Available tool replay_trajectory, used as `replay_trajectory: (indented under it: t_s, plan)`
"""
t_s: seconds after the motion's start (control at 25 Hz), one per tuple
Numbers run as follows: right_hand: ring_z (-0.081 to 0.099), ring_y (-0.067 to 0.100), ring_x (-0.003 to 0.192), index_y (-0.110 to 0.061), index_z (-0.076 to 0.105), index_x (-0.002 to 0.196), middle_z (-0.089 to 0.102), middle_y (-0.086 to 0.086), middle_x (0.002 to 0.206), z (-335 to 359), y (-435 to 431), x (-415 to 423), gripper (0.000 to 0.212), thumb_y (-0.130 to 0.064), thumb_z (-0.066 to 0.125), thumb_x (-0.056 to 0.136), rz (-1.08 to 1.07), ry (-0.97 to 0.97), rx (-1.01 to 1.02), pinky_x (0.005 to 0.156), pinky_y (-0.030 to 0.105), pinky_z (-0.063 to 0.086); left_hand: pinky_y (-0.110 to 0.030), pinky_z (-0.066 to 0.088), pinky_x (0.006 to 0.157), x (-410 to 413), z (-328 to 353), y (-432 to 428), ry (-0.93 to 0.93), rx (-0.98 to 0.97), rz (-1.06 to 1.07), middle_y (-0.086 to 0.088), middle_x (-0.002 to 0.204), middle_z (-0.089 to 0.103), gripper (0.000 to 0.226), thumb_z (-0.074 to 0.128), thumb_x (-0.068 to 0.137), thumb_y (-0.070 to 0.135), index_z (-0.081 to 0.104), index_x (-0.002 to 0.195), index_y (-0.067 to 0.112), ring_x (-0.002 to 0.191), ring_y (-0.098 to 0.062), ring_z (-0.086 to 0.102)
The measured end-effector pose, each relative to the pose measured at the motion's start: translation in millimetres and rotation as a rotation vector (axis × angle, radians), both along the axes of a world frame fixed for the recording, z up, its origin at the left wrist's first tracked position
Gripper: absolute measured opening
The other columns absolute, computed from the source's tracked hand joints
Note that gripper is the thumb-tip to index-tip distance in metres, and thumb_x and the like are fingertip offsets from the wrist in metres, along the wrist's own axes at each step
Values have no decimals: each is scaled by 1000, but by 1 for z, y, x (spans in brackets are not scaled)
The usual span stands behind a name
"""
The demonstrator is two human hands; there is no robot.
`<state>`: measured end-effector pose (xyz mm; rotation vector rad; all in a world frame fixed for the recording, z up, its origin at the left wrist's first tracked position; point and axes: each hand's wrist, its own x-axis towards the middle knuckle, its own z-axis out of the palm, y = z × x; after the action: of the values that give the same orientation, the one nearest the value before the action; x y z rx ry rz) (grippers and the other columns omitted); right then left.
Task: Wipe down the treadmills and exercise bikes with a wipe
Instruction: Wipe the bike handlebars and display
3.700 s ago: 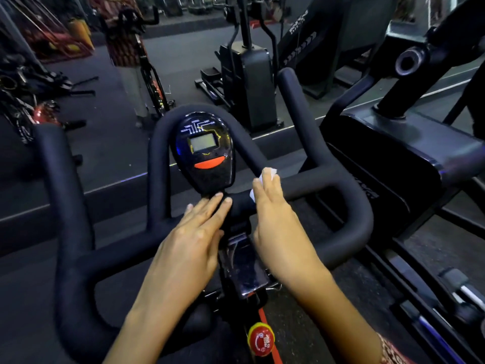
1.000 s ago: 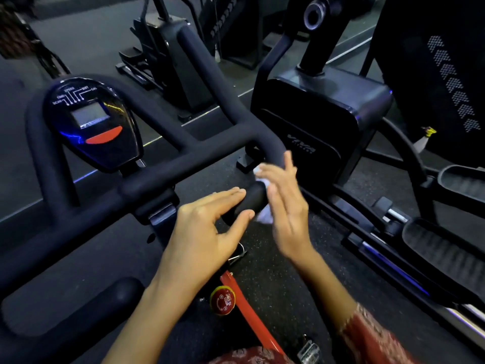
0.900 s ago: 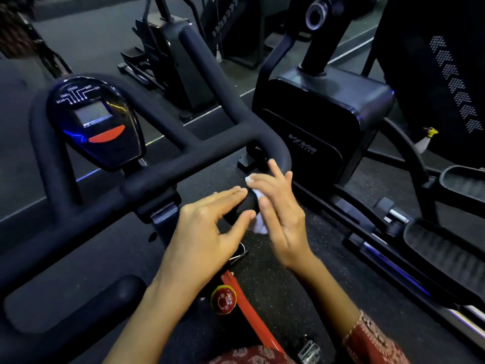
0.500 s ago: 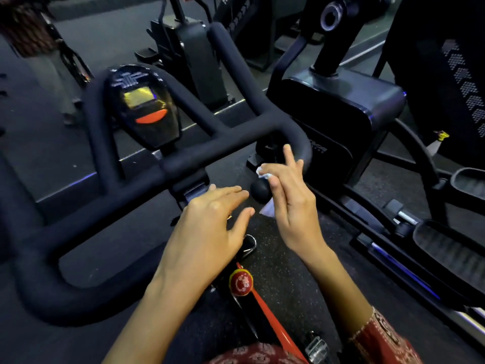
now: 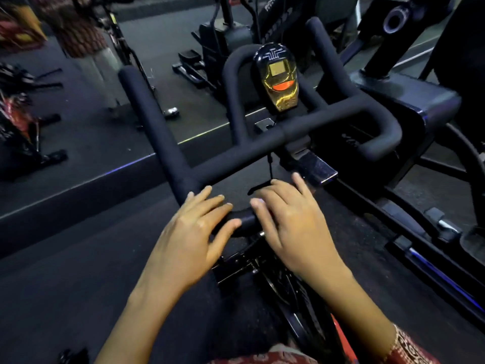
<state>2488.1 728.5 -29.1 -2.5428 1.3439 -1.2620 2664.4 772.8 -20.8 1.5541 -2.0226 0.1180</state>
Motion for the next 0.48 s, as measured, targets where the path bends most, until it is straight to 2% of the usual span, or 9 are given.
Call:
replay_trajectory:
  t_s: [0.08, 0.12, 0.2, 0.28, 0.36, 0.48]
  plan:
    - [53, 32, 120, 0, 65, 109, 64, 11, 107, -18, 10, 7, 39, -25, 36, 101, -119, 120, -94, 115, 45, 21, -41, 26, 113, 21, -10, 5, -43, 8, -53, -10, 130, 58, 55, 42, 93, 47, 61, 124, 5, 130, -26, 44]
    - [54, 32, 118, 1, 64, 110, 63, 12, 106, -22, 14, 15, 37, -22, 36, 100, -119, 121, -96, 115, 44, 19, -39, 22, 114, 29, -14, 5, -52, -2, -68, -10, 136, 54, 57, 42, 93, 47, 57, 128, 6, 133, -25, 40]
    - [59, 31, 94, -1, 64, 103, 62, 10, 92, -19, 17, 44, 33, -21, 37, 99, -99, 131, -88, 108, 43, 30, -36, 19, 115, 43, -18, 3, -33, -23, -75, -9, 141, 48, 60, 41, 94, 49, 53, 132, 5, 135, -25, 36]
    - [58, 27, 78, -5, 65, 105, 61, 5, 86, -18, 21, 72, 34, -25, 37, 99, -149, 199, -97, 92, 43, 38, -33, 16, 117, 52, -22, 3, 30, -26, -92, -7, 144, 44, 61, 37, 96, 51, 50, 136, 6, 139, -23, 31]
    - [60, 27, 79, -6, 66, 110, 64, 5, 90, -18, 21, 67, 37, -27, 38, 100, -91, 249, -169, 86, 41, 40, -32, 17, 117, 54, -27, 4, 74, -26, -114, -5, 147, 41, 58, 39, 96, 48, 47, 138, 8, 141, -21, 27]
    - [63, 31, 97, -2, 68, 105, 67, 11, 98, -23, 6, 13, 35, -23, 41, 100, -110, 285, -306, 102, 46, 37, -35, 20, 117, 52, -32, 3, 112, -41, -129, -4, 147, 41, 56, 46, 94, 43, 47, 138, 8, 142, -21, 27]
